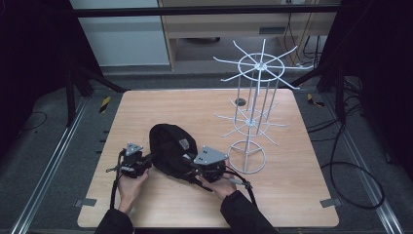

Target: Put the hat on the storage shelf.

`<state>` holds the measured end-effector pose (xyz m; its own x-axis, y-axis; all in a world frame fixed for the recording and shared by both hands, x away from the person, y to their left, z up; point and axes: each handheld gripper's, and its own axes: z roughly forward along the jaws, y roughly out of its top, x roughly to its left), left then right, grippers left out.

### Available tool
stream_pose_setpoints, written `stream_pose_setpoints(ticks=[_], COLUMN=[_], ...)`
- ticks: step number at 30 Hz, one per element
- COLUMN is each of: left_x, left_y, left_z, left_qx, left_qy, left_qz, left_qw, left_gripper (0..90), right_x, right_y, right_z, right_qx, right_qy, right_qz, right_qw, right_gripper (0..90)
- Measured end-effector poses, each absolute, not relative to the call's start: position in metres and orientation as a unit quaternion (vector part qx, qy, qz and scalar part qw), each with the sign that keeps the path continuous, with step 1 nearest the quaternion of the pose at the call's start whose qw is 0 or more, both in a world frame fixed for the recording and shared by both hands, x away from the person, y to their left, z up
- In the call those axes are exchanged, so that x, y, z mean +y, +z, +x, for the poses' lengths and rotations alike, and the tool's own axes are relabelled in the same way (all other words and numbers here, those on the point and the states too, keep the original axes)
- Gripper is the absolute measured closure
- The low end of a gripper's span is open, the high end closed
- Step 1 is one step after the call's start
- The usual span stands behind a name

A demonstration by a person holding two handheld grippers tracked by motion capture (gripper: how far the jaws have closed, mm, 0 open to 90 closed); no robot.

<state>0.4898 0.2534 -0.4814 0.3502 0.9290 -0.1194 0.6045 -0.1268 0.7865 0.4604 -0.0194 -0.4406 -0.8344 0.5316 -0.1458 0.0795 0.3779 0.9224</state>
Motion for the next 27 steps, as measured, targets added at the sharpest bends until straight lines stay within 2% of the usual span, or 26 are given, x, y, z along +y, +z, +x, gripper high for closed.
stream_pose_setpoints(ticks=[8, 15, 18, 22, 24, 27], left_x=[0.252, 0.254, 0.256, 0.26, 0.265, 0.272], left_y=[-0.486, -0.488, -0.488, -0.484, -0.471, -0.457], left_z=[0.494, 0.496, 0.496, 0.495, 0.488, 0.476], left_qx=[0.529, 0.526, 0.528, 0.531, 0.52, 0.512], left_qy=[0.206, 0.199, 0.194, 0.187, 0.194, 0.192], left_qz=[0.726, 0.73, 0.728, 0.726, 0.726, 0.72], left_qw=[0.389, 0.389, 0.393, 0.396, 0.407, 0.427], left_gripper=[84.3, 83.3, 80.9, 71.5, 65.4, 61.0], right_x=[-0.003, 0.003, 0.007, 0.008, 0.007, 0.007], right_y=[-0.457, -0.471, -0.473, -0.473, -0.473, -0.475], right_z=[0.449, 0.446, 0.444, 0.443, 0.442, 0.442], right_qx=[0.833, 0.854, 0.857, 0.859, 0.863, 0.866], right_qy=[0.516, 0.492, 0.486, 0.481, 0.468, 0.458], right_qz=[0.138, 0.127, 0.124, 0.124, 0.129, 0.135], right_qw=[0.143, 0.113, 0.113, 0.122, 0.139, 0.148], right_gripper=[82.1, 82.1, 81.9, 81.9, 81.8, 81.7])
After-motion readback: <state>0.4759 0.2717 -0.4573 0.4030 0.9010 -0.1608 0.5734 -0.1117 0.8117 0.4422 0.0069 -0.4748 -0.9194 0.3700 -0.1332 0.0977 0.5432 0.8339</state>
